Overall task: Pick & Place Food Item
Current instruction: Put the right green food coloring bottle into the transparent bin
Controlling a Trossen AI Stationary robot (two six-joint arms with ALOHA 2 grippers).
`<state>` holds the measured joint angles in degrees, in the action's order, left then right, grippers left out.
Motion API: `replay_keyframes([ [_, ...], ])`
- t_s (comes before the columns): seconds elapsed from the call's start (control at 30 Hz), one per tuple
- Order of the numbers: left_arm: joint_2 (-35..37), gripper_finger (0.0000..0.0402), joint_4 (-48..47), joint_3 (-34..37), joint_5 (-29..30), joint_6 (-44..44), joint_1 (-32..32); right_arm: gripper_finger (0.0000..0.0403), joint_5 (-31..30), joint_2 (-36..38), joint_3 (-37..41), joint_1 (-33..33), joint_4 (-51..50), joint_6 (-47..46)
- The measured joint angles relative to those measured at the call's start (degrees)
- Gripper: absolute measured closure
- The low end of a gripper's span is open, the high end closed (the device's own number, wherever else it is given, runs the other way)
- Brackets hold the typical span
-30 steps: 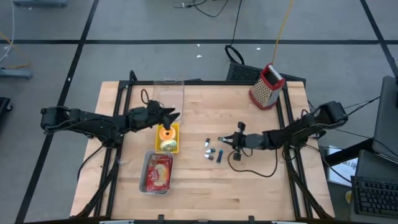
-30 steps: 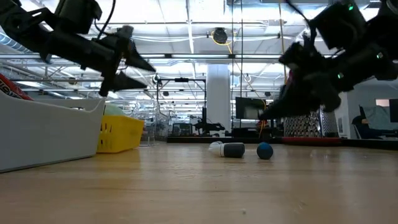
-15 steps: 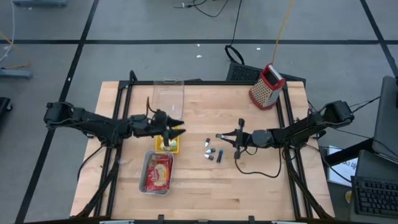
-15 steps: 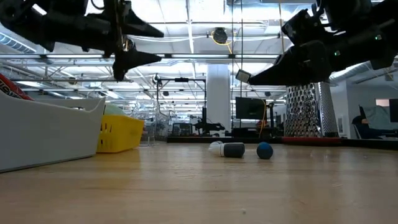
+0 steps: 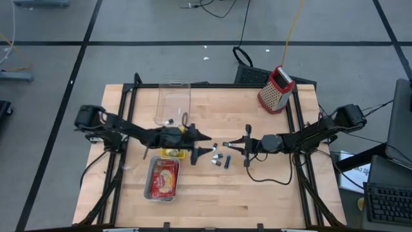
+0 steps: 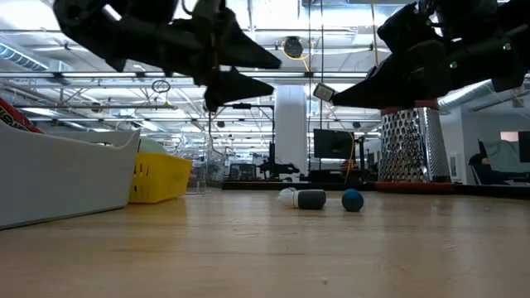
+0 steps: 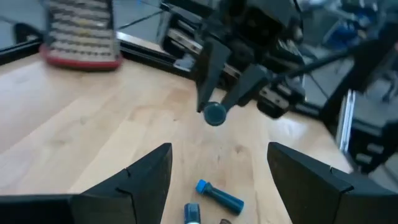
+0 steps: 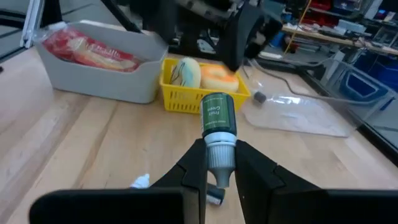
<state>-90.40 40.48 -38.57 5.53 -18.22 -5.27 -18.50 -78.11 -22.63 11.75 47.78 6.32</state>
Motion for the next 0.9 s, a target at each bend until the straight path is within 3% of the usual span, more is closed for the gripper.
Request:
replay_keyframes([
  [0.43,-14.9,0.0135,-0.1,-13.5,-0.1,12.8,-0.6,0.0357,0.8,0.0,0.0,0.0,0.2,-0.1],
  [0.77,-16.3,0.0136,-0.1,-15.2,0.4,17.1,-0.6,0.0357,2.3,0.0,0.0,0.0,-0.4,-0.1],
  [0.9,-16.3,0.0154,0.0,-15.1,0.4,18.0,-0.5,0.0357,2.3,0.0,0.0,0.0,-0.2,-0.1],
])
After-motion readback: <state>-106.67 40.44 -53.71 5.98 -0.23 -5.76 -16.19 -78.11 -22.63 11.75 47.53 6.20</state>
